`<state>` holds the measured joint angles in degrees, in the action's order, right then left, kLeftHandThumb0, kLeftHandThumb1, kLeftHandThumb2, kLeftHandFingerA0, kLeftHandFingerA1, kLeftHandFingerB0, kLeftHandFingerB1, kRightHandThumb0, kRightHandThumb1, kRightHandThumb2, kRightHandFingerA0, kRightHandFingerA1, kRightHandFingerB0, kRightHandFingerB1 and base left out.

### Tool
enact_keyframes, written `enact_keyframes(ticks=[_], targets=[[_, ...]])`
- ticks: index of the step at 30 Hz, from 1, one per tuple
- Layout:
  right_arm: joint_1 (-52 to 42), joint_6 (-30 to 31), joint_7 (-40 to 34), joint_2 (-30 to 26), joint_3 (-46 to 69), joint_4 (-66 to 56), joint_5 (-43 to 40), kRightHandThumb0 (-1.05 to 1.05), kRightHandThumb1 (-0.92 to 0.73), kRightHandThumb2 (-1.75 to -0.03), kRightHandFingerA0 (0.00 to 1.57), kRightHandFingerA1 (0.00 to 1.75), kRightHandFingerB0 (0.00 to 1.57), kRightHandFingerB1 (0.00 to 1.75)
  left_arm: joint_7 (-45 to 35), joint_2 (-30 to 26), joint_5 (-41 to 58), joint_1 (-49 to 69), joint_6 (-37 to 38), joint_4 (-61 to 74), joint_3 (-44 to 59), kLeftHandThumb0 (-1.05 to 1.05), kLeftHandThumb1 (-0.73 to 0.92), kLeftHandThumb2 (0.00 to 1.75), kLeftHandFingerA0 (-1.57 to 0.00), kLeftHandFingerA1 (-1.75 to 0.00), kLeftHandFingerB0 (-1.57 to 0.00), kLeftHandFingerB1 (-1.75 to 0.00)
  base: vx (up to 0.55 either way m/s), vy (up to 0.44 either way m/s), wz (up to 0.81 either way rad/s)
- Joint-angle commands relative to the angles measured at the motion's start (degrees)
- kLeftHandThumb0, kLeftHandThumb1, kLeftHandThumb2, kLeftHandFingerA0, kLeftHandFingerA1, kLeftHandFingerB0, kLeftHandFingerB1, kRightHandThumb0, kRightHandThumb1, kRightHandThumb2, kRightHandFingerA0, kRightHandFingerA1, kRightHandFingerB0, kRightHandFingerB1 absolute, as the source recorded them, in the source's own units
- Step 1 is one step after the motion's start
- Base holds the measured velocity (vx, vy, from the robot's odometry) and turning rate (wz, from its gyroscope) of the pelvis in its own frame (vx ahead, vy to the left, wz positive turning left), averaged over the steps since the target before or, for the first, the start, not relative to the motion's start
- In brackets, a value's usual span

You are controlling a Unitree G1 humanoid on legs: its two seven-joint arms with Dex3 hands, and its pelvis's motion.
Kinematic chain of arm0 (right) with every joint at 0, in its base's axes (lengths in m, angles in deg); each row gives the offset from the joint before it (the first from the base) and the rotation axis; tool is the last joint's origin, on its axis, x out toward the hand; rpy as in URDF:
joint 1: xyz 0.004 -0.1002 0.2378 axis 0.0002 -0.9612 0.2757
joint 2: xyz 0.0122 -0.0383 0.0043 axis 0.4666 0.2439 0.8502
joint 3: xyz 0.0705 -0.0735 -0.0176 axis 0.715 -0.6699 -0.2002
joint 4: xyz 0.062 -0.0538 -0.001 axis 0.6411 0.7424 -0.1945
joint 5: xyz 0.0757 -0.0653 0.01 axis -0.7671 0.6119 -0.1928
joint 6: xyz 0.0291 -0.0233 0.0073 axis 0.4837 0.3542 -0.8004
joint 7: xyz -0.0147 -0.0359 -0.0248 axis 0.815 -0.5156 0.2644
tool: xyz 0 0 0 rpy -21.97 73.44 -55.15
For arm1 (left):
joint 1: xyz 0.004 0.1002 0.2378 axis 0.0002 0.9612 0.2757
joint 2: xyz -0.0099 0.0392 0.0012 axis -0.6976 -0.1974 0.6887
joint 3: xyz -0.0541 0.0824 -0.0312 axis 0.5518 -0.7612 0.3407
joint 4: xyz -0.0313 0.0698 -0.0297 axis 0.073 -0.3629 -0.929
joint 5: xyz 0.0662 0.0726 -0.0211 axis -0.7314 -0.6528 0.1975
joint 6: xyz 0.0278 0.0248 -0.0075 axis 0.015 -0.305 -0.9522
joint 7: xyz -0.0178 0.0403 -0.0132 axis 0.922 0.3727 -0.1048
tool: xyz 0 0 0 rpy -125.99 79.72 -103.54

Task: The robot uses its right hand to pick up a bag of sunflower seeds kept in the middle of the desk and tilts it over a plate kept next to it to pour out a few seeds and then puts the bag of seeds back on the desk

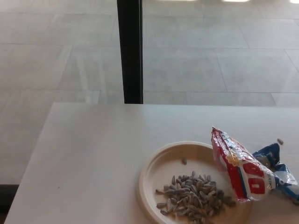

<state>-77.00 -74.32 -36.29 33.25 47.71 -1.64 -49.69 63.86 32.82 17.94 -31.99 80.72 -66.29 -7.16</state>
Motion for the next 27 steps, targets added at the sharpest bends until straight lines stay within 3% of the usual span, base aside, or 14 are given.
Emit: enact_keyframes(ticks=[1,4,6,7,12,13,15,17,21,22,23,25,26,27], targets=[[2.7,-10.7,-1.4,-3.8,-7.5,4.5,-0.9,-0.74,-0.5,-0.89,0.35,0.76,0.07,0.59,2.8,-2.3,1.6,-1.8,-5.1,-0.1,1.0,-0.75,0.73,0.62,-0.44,-0.59,-0.28,-0.4,0.0,0.0,0.0],[3.7,-12.2,-2.1,-4.1,-11.8,4.9,0.1,-0.78,-0.52,-0.9,0.44,0.8,0.09,0.61,3.6,-2.8,1.6,-3.1,-5.8,0.0,1.0,-0.74,0.74,0.62,-0.44,-0.58,-0.28,-0.39,0.0,0.0,0.0],[3.9,-13.9,-1.1,-4.3,-15.1,4.8,0.9,-0.74,-0.5,-0.9,0.39,0.77,0.11,0.6,4.6,-2.9,0.7,-4.3,-6.1,-0.3,0.4,-0.76,0.75,0.62,-0.45,-0.57,-0.29,-0.38,0.0,0.0,0.0],[3.8,-13.9,-1.6,-4.4,-16.0,4.8,1.2,-0.75,-0.64,-0.59,0.42,0.86,0.16,0.65,4.9,-3.0,0.3,-4.5,-6.1,-0.3,0.0,-0.75,0.76,0.62,-0.45,-0.56,-0.31,-0.38,0.0,0.0,0.0],[2.2,-13.8,-2.1,-6.3,-21.1,5.9,0.0,-0.74,-0.64,-0.59,0.41,0.87,0.15,0.65,5.2,-2.0,1.1,-3.6,-5.8,-0.3,0.5,-0.74,0.74,0.62,-0.45,-0.55,-0.32,-0.38,0.0,0.0,0.0],[2.3,-13.7,-0.9,-6.4,-20.2,6.1,-2.3,-0.76,-0.48,-0.89,0.41,0.79,0.13,0.62,5.6,-1.8,1.4,-3.3,-5.7,-0.3,0.7,-0.76,0.73,0.62,-0.46,-0.55,-0.33,-0.38,0.0,0.0,0.0],[4.0,-12.6,1.7,-6.0,-14.3,6.1,-9.5,-0.86,-0.48,-0.92,0.37,0.76,0.06,0.59,5.1,-1.7,1.8,-3.8,-6.5,-0.2,1.0,-0.76,0.73,0.61,-0.44,-0.55,-0.31,-0.39,0.0,0.0,0.0],[4.9,-12.5,2.6,-6.0,-12.4,6.4,-11.6,-0.97,-0.53,-0.93,0.36,0.76,0.04,0.54,5.1,-1.6,1.5,-3.6,-6.3,-0.1,0.7,-0.75,0.74,0.62,-0.44,-0.55,-0.3,-0.4,0.0,0.0,0.0],[7.0,-11.6,3.2,-6.6,-11.4,5.8,-12.9,-0.97,-0.54,-0.96,0.38,0.81,0.04,0.52,5.9,-1.1,0.5,-4.5,-6.7,-0.1,-0.7,-0.75,0.73,0.62,-0.46,-0.56,-0.31,-0.39,0.0,0.0,0.0],[7.6,-10.6,3.1,-6.6,-11.1,6.1,-13.3,-0.99,-0.57,-0.97,0.34,0.77,0.02,0.41,5.8,-1.2,0.5,-4.7,-6.9,-0.1,-0.8,-0.75,0.73,0.62,-0.46,-0.57,-0.31,-0.39,0.0,0.0,0.0],[8.3,-9.2,3.0,-6.7,-10.7,6.7,-14.2,-0.92,-0.67,-0.63,0.31,0.84,0.0,0.5,5.6,-1.2,1.1,-5.2,-7.6,-0.2,-0.4,-0.73,0.72,0.61,-0.43,-0.57,-0.32,-0.4,0.0,0.0,0.0],[7.8,-9.7,1.4,-6.7,-11.5,7.0,-13.4,-0.9,-0.66,-0.61,0.37,0.86,0.0,0.52,4.6,-1.4,0.9,-5.2,-7.2,-0.1,-0.7,-0.74,0.75,0.62,-0.38,-0.55,-0.27,-0.38,0.0,0.0,0.0],[7.7,-10.1,0.7,-6.6,-12.3,7.1,-12.8,-0.97,-0.56,-0.96,0.44,0.81,0.03,0.46,4.5,-1.6,1.5,-5.1,-7.5,-0.1,-0.1,-0.73,0.74,0.62,-0.38,-0.54,-0.27,-0.38,0.0,0.0,0.0],[8.4,-10.0,0.3,-6.3,-13.3,7.3,-12.4,-0.97,-0.56,-0.96,0.44,0.81,0.03,0.46,4.4,-1.9,2.0,-4.1,-7.3,-0.1,0.5,-0.73,0.74,0.62,-0.38,-0.54,-0.27,-0.38,0.0,0.0,0.0]])
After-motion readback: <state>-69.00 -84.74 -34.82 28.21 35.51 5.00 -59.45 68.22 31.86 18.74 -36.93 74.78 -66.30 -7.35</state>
